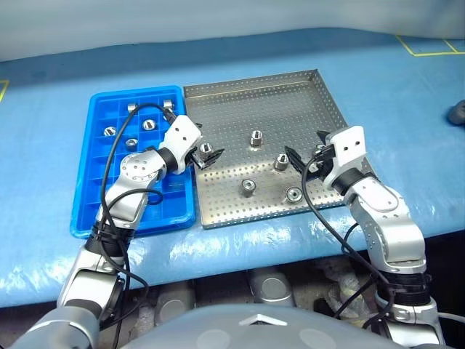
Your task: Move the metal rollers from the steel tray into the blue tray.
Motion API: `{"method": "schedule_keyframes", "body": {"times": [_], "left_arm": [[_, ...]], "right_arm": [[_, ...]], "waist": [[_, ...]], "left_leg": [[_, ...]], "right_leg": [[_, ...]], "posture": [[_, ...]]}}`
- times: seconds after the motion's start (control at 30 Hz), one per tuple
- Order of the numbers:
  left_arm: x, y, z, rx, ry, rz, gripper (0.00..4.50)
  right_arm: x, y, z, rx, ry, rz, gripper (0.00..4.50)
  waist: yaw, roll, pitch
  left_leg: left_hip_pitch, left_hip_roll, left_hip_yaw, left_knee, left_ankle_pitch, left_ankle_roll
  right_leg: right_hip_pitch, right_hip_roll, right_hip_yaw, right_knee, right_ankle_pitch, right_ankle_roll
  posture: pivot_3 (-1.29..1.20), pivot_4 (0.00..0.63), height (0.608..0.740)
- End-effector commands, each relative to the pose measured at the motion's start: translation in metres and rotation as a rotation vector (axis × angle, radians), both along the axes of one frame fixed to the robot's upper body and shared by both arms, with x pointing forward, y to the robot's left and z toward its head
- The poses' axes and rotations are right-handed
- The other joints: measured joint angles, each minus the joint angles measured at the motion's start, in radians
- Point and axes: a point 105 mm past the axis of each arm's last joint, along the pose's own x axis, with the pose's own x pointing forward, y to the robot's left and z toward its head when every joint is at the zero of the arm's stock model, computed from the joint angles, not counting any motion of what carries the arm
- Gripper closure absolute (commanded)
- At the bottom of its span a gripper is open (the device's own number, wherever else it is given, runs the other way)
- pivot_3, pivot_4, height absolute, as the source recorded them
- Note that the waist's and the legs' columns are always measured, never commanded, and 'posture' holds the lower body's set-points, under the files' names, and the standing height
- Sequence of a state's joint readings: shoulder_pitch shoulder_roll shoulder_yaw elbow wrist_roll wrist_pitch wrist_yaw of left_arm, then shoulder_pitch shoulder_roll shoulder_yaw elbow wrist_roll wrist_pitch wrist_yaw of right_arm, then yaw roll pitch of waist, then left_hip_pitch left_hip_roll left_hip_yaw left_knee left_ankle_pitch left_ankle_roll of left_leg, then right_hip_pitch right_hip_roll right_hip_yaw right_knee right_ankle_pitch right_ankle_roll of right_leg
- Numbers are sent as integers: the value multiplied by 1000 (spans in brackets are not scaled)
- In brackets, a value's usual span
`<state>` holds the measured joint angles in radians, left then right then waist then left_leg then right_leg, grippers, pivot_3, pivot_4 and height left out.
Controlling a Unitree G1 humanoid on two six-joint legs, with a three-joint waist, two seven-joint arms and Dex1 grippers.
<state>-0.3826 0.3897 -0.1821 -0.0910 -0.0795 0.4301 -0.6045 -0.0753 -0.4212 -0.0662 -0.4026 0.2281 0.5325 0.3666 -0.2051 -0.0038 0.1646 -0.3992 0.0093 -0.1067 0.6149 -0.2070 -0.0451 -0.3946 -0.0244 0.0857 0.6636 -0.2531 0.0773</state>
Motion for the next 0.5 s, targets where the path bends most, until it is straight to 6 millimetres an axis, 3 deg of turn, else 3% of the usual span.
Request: {"method": "schedule_keyframes", "body": {"times": [0.03,0.5], "left_arm": [[0,-5,12,-7,-46,-20,20],[-1,-3,13,-15,-49,-5,20]], "right_arm": [[0,2,18,3,-82,-1,0],[1,5,15,-4,-70,3,0]], "waist": [[-1,0,0],[-1,0,0]], "left_leg": [[0,0,0,0,0,0],[0,0,0,1,0,0]], "right_leg": [[0,0,0,0,0,0],[0,0,0,0,0,0]], "posture": [[-273,150,740],[-249,150,740]]}}
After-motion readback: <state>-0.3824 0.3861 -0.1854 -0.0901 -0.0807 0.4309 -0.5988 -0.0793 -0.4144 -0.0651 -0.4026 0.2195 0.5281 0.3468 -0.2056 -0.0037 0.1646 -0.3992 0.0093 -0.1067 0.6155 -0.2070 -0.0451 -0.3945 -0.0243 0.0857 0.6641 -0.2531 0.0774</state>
